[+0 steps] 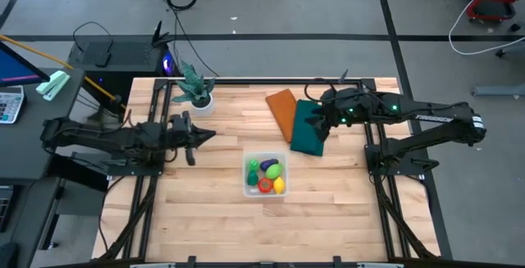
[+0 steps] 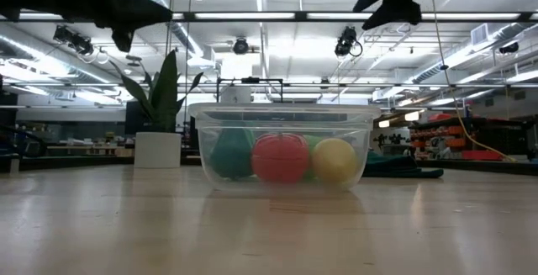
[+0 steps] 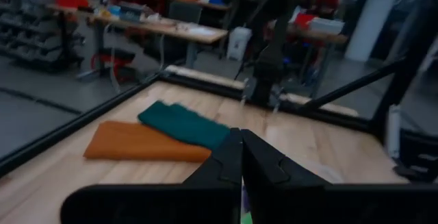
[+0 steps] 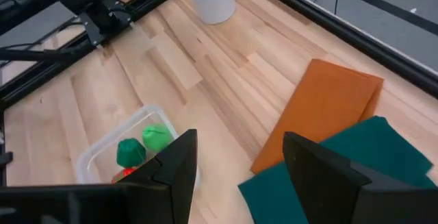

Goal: Pick and placing Produce into tupperware
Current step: Return to Home Position

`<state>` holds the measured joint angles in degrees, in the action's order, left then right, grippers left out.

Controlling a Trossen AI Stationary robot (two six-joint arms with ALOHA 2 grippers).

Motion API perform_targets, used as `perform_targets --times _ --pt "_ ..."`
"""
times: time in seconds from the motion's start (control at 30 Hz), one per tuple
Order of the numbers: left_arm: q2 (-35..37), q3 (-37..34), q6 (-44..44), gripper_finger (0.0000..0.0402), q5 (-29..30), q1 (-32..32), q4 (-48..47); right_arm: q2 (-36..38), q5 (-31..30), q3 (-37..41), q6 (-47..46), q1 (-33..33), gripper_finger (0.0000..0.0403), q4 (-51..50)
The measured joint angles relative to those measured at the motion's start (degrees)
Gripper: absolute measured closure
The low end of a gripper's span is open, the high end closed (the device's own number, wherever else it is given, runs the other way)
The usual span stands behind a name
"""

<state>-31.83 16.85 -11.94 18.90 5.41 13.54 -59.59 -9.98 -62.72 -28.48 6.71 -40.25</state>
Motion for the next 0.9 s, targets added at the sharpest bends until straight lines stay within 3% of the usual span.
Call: perform_targets --times 0.53,0.77,0.9 --pt "18.0 -7.2 3.3 0.0396 -7.9 -0.1 -1.5 -3.5 3.1 0.0 -1.1 4.5 0.0225 6.5" --pt "21.2 -8.4 3.4 0.0397 -13.8 -0.1 -1.5 -3.5 3.1 0.0 -1.4 4.8 0.0225 6.4" --pt "21.1 -8.4 4.3 0.0392 -14.3 -0.1 -2.1 -3.5 3.3 0.0 -2.0 4.8 0.0225 6.6"
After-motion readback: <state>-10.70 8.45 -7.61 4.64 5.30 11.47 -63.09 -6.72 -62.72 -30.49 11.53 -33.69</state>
